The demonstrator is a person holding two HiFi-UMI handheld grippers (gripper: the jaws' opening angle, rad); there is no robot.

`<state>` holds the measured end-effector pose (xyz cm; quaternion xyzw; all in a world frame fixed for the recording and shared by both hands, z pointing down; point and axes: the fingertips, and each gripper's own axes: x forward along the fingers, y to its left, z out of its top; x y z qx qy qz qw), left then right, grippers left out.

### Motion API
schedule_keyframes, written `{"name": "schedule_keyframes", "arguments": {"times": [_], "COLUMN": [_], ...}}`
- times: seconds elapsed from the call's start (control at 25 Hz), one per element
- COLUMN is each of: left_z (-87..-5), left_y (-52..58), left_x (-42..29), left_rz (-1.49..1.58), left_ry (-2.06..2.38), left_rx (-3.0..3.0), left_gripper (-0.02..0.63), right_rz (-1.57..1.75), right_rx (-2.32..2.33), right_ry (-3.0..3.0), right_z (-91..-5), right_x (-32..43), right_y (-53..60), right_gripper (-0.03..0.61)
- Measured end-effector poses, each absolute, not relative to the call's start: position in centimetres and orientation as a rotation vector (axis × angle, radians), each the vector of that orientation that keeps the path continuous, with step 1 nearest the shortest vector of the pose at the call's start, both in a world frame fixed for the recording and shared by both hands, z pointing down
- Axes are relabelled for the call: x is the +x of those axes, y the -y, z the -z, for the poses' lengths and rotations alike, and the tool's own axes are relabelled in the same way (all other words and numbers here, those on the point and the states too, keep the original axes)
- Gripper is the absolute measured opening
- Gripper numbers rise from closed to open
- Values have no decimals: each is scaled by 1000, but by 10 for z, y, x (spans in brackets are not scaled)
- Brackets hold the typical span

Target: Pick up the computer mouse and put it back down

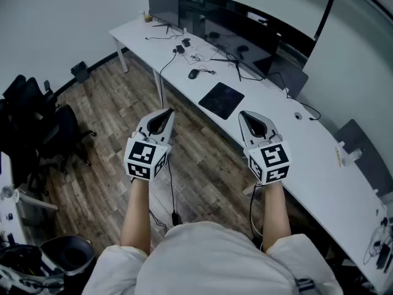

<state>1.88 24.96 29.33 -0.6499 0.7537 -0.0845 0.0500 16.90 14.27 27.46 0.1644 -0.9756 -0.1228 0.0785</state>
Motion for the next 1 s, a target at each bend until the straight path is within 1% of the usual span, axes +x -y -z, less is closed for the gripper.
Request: {"name": "schedule_keyframes", "arguments": {"times": [0.4,0.64,1.0], "left_z": [-289,-289,-301], "left_y": [-252,-256,-247], "left_x": [3,-3,-18], "left_rz": [235,197,235], "left_ry": [-2286,-2264,-2228], "left_rx": [-1994,-2035,-2075], "left_gripper": [15,15,15], "right_rz": [326,361,298], "right_rx": [508,477,491], "right_ry": [2975,2987,2928], "right_z": [-267,-263,-290], "right_x": [158,152,131], "right_y": [-148,-169,-163], "right_gripper": [14,14,9]}}
